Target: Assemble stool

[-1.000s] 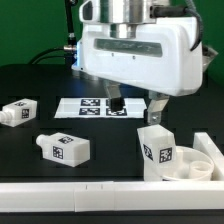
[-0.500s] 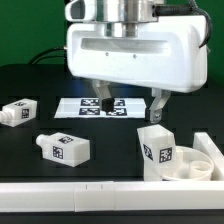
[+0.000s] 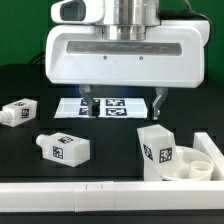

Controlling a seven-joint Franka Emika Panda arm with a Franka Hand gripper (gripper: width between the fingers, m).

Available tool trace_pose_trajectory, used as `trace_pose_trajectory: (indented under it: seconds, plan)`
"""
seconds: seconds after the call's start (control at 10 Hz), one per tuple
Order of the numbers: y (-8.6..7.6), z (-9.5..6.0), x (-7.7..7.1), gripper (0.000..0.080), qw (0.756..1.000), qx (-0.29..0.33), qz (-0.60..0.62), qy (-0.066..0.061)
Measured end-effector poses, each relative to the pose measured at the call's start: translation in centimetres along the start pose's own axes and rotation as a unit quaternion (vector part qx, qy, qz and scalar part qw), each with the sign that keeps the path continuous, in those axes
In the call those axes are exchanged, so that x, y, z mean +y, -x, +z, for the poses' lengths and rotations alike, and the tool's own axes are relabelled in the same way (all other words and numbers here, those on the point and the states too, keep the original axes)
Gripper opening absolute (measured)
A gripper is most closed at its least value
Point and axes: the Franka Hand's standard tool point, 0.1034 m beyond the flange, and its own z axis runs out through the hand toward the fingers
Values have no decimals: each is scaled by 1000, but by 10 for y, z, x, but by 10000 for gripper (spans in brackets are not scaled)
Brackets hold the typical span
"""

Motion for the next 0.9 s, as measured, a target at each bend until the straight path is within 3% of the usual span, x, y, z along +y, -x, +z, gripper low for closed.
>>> trace_pose_trajectory:
  seconds: [0.1, 0.3, 0.5, 0.7, 0.9]
  plan:
    - [0, 0, 5, 649, 997, -3, -80, 4]
    - [5, 1, 34, 649, 967, -14, -253, 5]
    - [8, 6, 59, 649, 942, -20, -334, 5]
    - [8, 6, 58, 649, 917, -26, -397, 13]
    - [18, 17, 65, 649, 921, -44, -386, 8]
